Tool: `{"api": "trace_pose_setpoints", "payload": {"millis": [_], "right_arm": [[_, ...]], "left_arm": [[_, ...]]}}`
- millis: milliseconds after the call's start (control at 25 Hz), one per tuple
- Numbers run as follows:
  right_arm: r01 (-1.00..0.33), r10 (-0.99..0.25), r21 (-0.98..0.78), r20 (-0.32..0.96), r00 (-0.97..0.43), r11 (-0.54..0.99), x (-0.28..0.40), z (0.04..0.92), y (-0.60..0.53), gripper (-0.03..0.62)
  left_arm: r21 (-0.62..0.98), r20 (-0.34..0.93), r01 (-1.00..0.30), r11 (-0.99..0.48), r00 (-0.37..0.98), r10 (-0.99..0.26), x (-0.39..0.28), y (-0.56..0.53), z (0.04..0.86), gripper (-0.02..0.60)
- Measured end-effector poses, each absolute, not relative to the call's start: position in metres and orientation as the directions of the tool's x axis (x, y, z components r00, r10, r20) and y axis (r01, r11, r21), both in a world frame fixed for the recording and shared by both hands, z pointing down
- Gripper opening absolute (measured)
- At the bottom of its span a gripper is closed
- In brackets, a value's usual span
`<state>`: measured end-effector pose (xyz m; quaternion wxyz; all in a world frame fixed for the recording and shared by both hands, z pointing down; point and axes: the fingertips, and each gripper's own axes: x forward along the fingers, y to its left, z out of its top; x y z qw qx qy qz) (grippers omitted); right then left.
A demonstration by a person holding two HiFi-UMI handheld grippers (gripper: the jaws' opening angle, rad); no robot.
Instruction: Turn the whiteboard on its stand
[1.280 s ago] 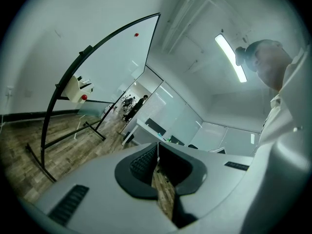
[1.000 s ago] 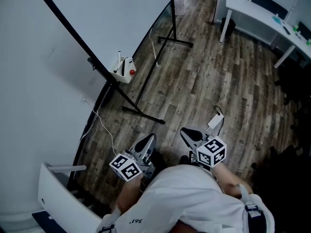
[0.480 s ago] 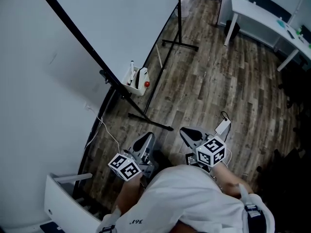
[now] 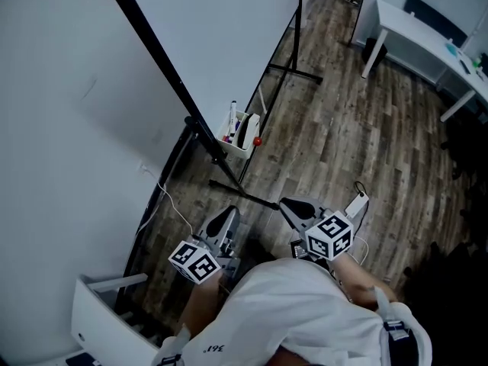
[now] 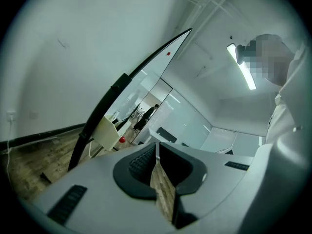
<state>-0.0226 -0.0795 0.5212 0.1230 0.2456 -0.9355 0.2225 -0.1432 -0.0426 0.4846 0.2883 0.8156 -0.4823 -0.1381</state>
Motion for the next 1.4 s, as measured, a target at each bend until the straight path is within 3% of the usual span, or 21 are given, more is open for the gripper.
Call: {"api": "trace_pose_setpoints", "payload": {"millis": [560,960,1400], "right_arm": [[-0.535,-0.427,-0.324,0.350,-0.834,0.780,-0.097,0.518,-0.088,0.029],[-0.550,-0.436,-0.313,0.365,-0.822,0.774,-0.099,0.520,-0.087,0.029],[-0.501,-0.394,-0.300,0.351,-0.850,0.812,-0.086,0.510,-0.111,0.029]], "left_arm": [[0.598,0.009,-0.687,-0.413,0.520,-0.854,-0.215,-0.049,0.480,0.034],[0.592,0.001,-0.691,-0.414,0.514,-0.858,-0.225,-0.048,0.484,0.043],[0.539,0.026,-0.749,-0.384,0.471,-0.882,-0.208,-0.067,0.481,0.112]]}}
